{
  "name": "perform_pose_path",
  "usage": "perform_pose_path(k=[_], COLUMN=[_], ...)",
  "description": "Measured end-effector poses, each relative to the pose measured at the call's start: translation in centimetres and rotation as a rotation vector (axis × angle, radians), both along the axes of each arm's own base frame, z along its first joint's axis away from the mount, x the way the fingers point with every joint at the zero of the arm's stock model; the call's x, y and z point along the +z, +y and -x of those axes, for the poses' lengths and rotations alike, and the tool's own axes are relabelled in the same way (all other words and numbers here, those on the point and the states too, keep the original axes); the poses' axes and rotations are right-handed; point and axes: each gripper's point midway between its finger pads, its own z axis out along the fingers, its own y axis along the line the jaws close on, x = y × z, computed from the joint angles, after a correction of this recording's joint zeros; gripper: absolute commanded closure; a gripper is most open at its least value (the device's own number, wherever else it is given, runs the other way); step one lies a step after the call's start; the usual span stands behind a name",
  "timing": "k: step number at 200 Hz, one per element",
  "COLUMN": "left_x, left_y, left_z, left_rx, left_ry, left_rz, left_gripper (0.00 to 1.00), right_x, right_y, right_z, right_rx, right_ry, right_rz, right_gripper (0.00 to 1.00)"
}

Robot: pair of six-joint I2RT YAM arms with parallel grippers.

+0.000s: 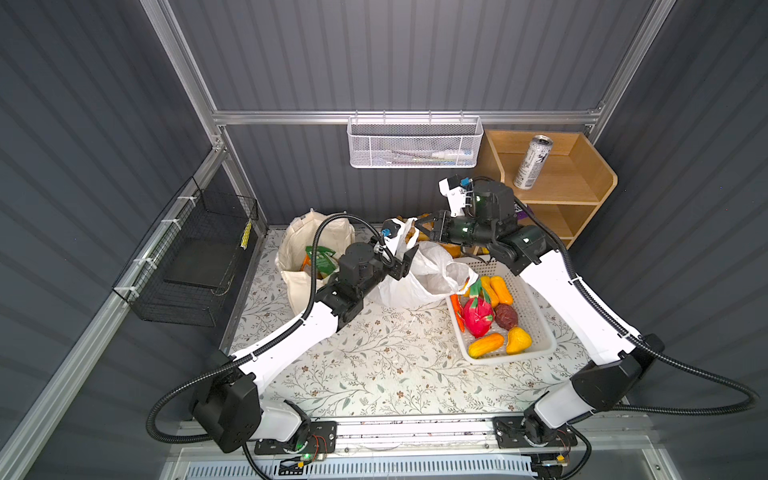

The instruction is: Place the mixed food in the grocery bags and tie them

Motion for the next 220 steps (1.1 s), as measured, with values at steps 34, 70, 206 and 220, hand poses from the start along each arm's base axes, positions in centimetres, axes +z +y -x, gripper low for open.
perform_pose_path(k=[34, 70, 206, 220], left_x=[-2.2, -3.6, -2.3, -2.3], left_y=[0.7, -0.4, -1.5, -1.6], left_z=[-0.7, -0.8, -0.8, -0.8], left_rx=[-0.019, -0.069, -0.147, -0.15], left_ry=[0.066, 0.109, 0.11, 0.115], left_rz=[0.035, 0.056, 0.179, 0.184], left_gripper=[0.36, 0.36, 0.66, 0.49], right_x=[0.3, 0.3, 0.2, 0.2], right_y=[-0.1, -0.1, -0.2, -0.3], right_z=[0.1, 0.2, 0.3, 0.2], right_rx=[0.001, 0.001, 0.003, 0.001], right_ry=[-0.006, -0.007, -0.009, -0.01], right_rz=[-0.002, -0.002, 0.003, 0.006], right_gripper=[1.0, 1.0, 1.0, 1.0])
